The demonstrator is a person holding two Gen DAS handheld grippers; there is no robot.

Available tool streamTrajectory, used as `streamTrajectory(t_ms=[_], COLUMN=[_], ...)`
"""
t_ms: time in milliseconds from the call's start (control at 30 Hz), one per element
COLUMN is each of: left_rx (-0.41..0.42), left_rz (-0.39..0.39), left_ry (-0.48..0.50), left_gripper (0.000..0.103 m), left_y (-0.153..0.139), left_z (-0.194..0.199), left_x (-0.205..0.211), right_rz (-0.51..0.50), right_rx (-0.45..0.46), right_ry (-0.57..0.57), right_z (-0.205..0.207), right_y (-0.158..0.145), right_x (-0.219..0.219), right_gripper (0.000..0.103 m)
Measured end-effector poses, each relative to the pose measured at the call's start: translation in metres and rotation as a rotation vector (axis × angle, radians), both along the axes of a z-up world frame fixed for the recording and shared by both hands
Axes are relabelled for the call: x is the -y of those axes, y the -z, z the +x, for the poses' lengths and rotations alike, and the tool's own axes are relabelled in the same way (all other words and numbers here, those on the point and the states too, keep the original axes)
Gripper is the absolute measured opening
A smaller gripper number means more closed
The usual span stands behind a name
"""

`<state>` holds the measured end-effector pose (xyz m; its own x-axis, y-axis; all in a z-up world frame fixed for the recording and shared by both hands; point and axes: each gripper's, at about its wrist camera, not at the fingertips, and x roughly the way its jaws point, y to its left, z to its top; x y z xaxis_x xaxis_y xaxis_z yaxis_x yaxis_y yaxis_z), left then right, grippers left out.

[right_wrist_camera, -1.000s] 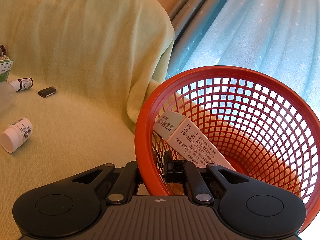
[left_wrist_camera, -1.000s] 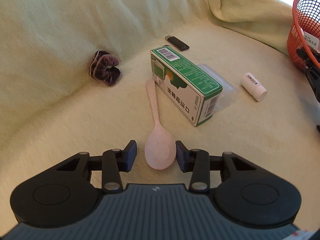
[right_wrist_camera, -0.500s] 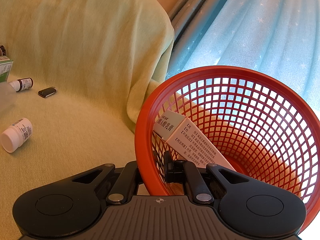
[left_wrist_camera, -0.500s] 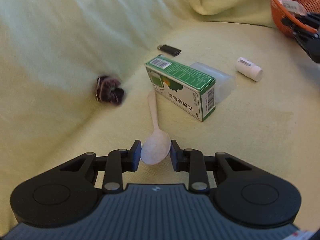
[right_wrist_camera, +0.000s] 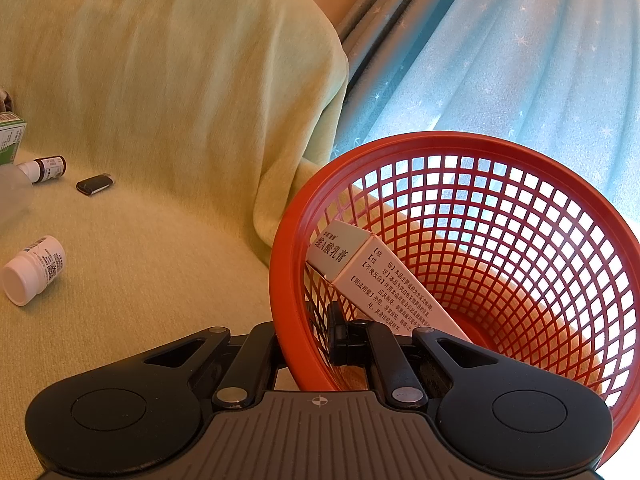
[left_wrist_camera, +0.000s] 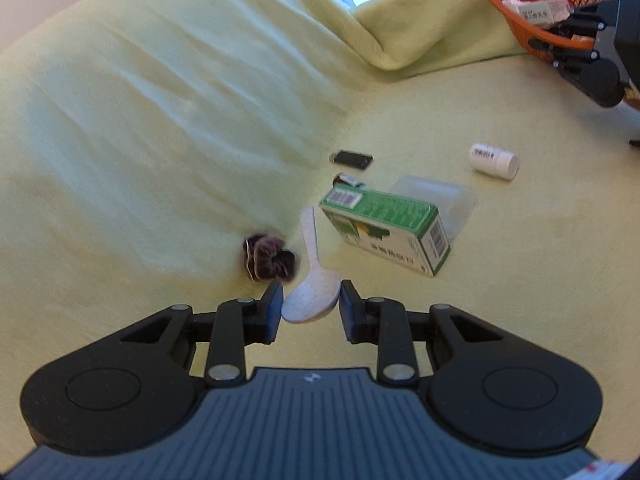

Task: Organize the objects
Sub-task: 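Carry the pink spoon with the left gripper and drop it into the wastebasket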

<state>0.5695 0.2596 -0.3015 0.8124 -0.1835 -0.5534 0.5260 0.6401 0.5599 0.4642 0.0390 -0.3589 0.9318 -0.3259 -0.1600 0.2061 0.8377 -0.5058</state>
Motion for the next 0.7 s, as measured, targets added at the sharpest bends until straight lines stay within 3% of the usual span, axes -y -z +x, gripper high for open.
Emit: streamTrajectory(t_ms=[167,333,500,700], left_rx=[0.049,0.094,0.082,0.072], left_rz=[-0.023,-0.046,-0.051,-0.043], left_ry=[0.093,0.281,0.508,0.664], left_gripper=[0.025,0.025,0.025,0.025], left_y=[-0.028,-0.061,-0.080,-0.089], left_z=[-0.010,-0.025,-0.038,-0.046], left_x=[0.022,0.060,0.108,0.164], right_rz=[0.000,0.001,0.001,0.003], right_rx=[0.000,0.001,0.001,0.001], right_ry=[0.000,-0.001,-0.001,-0.002], right_z=[0.000,0.000,0.000,0.000], right_y=[0.000,0.000,0.000,-0.001], right_x=[0.000,0.001,0.001,0.002], right_gripper=[0.003,0.003,0.003,0.003])
